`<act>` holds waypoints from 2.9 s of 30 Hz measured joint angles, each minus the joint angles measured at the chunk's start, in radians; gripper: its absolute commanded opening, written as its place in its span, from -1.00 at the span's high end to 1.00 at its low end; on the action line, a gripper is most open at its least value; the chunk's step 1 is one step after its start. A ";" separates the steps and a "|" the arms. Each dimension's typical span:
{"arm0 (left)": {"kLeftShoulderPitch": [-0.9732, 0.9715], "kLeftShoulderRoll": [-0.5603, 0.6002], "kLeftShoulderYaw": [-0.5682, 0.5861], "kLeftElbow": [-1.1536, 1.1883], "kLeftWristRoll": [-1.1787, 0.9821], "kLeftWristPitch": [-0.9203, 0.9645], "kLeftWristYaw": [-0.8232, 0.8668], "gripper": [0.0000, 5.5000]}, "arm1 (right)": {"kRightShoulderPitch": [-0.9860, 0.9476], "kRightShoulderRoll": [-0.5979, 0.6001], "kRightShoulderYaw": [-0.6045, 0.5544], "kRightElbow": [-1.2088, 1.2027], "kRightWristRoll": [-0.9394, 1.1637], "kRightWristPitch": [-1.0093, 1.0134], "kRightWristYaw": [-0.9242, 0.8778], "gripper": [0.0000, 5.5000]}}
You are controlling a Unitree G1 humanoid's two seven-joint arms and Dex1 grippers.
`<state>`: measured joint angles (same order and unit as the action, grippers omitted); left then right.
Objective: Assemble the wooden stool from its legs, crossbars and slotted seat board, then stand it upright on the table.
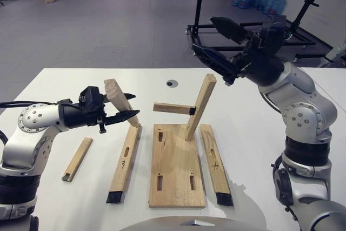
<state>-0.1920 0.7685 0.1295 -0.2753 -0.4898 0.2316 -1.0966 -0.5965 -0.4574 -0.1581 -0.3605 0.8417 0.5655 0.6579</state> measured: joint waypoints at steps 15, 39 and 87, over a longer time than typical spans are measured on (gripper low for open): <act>-0.062 -0.061 -0.080 0.289 0.190 -0.218 0.050 0.27 | 0.016 0.013 0.050 0.003 -0.040 -0.014 0.006 -0.96; -0.112 -0.134 -0.086 0.580 0.263 -0.576 0.088 0.27 | -0.003 0.009 0.063 0.032 -0.053 -0.012 0.036 -0.96; -0.107 -0.220 -0.125 0.298 -0.092 -0.031 -0.182 0.27 | -0.174 -0.035 0.116 0.185 -0.094 0.022 0.234 -0.96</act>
<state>-0.2990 0.5488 0.0041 0.0230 -0.5815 0.2006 -1.2782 -0.7706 -0.4920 -0.0423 -0.1754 0.7478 0.5879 0.8919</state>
